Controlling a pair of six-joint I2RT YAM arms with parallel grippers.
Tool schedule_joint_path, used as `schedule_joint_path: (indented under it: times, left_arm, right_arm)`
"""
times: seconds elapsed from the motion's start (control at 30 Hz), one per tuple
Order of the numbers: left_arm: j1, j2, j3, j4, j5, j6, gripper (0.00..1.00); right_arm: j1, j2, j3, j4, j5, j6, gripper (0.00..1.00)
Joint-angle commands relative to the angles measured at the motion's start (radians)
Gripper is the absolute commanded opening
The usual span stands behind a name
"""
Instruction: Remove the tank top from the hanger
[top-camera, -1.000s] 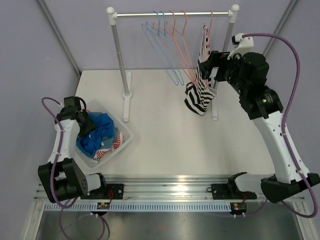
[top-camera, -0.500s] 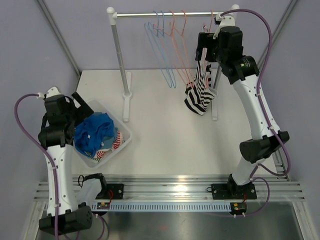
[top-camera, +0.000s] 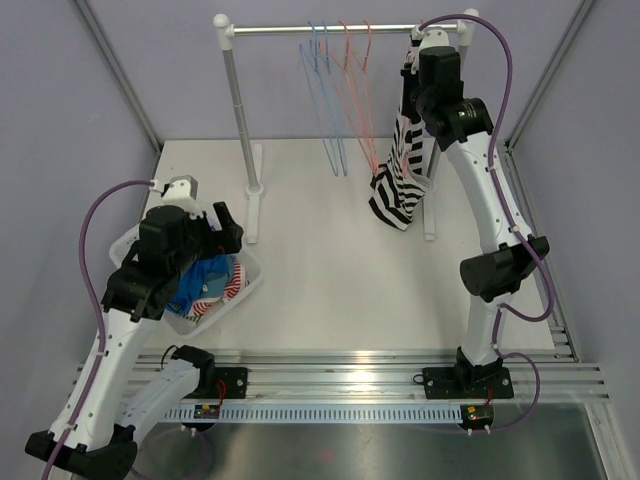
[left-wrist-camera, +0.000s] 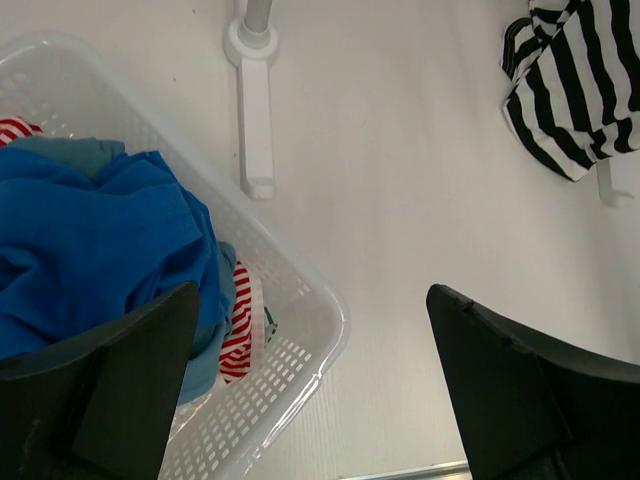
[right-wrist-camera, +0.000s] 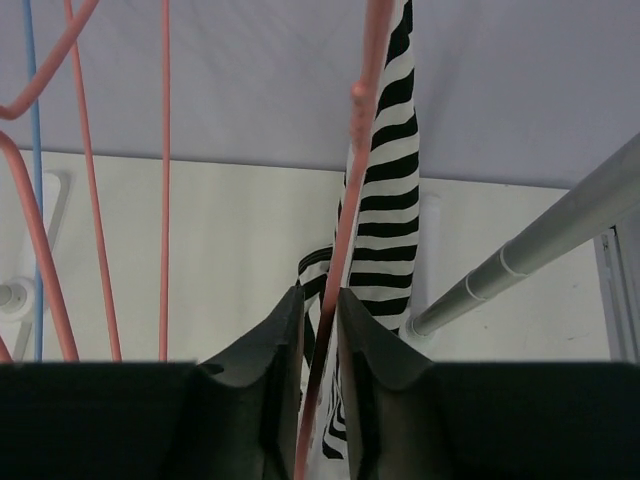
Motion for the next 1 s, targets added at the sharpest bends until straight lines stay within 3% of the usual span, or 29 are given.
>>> schedule_joint_path:
  times: [0.0,0.03,0.07,0.2,0.6,0.8,0.97]
  left_arm:
    - [-0.006,-0.063,-0.057,0.123,-0.044,0.023,0.99]
    - [-0.006,-0.078,-0.063,0.123,-0.056,0.029,0.99]
    - [-0.006,-0.084,-0.074,0.123,-0.064,0.034,0.99]
    - [-0.006,-0.089,-0.091,0.124,-0.063,0.046,0.99]
    - [-0.006,-0.087,-0.103,0.156,0.082,0.061,0.99]
    - [-0.006,-0.095,-0.098,0.179,0.148,0.066,0.99]
    - [-0.006,-0.099,-0.088,0.187,0.166,0.060,0.99]
  right_arm:
    - [-0.004,-0.011,0.055,0.012,0.034,-0.004,0.25]
    - [-0.004,-0.015,0.055,0.012,0.050,-0.007,0.22]
    - [-0.004,-0.017,0.055,0.011,0.056,-0.004,0.12]
    - [-0.004,-0.045,0.057,0.012,0.062,0.003,0.00]
    - [-0.005,-0.173,0.048,0.024,-0.016,0.006,0.00]
    - [-0.005,-0.275,-0.063,0.028,-0.077,0.026,0.00]
    - [-0.005,-0.444,-0.318,0.060,-0.153,0.047,0.00]
